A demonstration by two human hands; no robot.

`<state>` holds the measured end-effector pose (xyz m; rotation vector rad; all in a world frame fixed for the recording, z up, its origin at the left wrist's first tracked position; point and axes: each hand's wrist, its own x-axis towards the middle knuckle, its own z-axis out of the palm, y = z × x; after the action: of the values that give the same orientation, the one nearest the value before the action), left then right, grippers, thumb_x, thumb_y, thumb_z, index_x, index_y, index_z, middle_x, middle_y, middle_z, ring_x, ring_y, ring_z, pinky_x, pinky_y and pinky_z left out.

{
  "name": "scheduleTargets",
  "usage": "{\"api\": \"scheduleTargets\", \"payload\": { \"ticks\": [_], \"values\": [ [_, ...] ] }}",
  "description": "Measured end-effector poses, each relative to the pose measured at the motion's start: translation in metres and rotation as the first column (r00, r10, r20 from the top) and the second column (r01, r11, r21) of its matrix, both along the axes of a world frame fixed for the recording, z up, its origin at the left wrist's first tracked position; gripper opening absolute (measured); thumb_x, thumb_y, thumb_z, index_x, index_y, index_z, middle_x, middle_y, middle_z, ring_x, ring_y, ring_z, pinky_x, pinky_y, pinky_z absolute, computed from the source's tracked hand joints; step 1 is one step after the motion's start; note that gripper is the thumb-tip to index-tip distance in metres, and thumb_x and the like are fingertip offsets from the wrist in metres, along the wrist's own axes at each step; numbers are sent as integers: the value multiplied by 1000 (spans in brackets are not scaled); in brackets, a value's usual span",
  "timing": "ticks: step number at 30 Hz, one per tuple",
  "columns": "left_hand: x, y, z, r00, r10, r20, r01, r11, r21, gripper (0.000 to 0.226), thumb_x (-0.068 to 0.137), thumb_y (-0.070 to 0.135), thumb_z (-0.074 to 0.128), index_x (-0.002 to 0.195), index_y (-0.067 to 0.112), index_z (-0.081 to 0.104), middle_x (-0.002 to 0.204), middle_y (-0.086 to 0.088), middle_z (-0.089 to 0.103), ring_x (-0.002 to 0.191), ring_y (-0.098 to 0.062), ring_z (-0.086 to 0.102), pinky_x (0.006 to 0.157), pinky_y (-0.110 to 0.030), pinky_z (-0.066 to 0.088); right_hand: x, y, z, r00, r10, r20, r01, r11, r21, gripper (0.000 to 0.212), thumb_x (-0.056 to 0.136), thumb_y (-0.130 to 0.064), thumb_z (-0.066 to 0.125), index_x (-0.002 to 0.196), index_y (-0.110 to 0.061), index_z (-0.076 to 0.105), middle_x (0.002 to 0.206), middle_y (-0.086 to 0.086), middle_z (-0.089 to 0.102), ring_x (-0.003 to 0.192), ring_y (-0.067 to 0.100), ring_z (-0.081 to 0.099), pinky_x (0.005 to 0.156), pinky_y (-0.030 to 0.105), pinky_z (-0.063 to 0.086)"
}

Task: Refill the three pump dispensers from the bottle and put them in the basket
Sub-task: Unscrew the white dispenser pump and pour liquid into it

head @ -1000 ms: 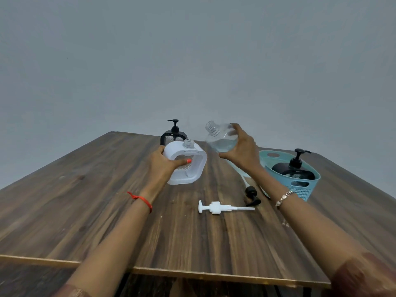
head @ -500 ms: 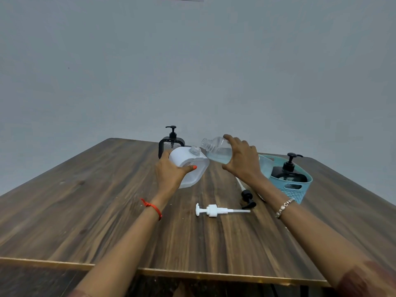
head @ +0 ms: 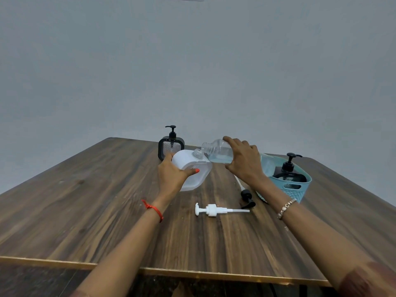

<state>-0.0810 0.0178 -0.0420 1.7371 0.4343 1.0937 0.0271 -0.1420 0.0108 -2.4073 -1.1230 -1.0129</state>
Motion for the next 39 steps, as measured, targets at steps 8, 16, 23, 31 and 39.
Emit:
{"api": "scheduleTargets", "payload": {
  "ticks": [8, 16, 23, 31, 39],
  "values": [
    [0, 0, -2, 1000, -4, -17, 4, 1000, 3, 65, 53, 21, 90, 108, 10, 56, 95, 0, 57, 87, -19, 55, 72, -31, 48, 8, 3, -7, 988, 1, 156, -6, 999, 31, 68, 52, -3, 77, 117, -12, 58, 99, 11, 68, 78, 36, 62, 67, 41, 44],
    [0, 2, -4, 1000, -1, -27, 1, 1000, 5, 66, 54, 21, 89, 110, 11, 56, 97, 1, 56, 88, -18, 54, 73, -29, 48, 9, 4, -7, 970, 3, 241, -7, 1000, 15, 71, 45, -7, 85, 111, -11, 61, 94, 10, 70, 73, 35, 64, 65, 43, 49],
    [-2, 1, -6, 999, -5, -31, 5, 1000, -11, 63, 54, 21, 89, 106, 11, 56, 95, 1, 57, 87, -19, 55, 71, -28, 46, 9, 3, -8, 963, 7, 269, -11, 1000, 14, 72, 43, -8, 85, 111, -13, 61, 92, 8, 70, 71, 34, 63, 62, 40, 48],
    [-6, -1, -6, 999, -4, -33, 4, 1000, -15, 66, 54, 21, 89, 110, 10, 56, 96, 1, 56, 88, -18, 54, 72, -27, 44, 10, 4, -11, 962, 21, 272, -26, 1000, 14, 73, 43, -10, 86, 111, -12, 61, 93, 10, 70, 72, 34, 63, 62, 41, 49],
    [-4, 1, -9, 999, -5, -42, 4, 1000, -15, 66, 54, 23, 89, 110, 10, 56, 99, -1, 58, 89, -19, 55, 74, -30, 49, 12, 5, -12, 960, 30, 279, -36, 999, 17, 72, 45, -8, 84, 113, -11, 61, 94, 11, 69, 73, 35, 63, 64, 43, 48]
  ]
}}
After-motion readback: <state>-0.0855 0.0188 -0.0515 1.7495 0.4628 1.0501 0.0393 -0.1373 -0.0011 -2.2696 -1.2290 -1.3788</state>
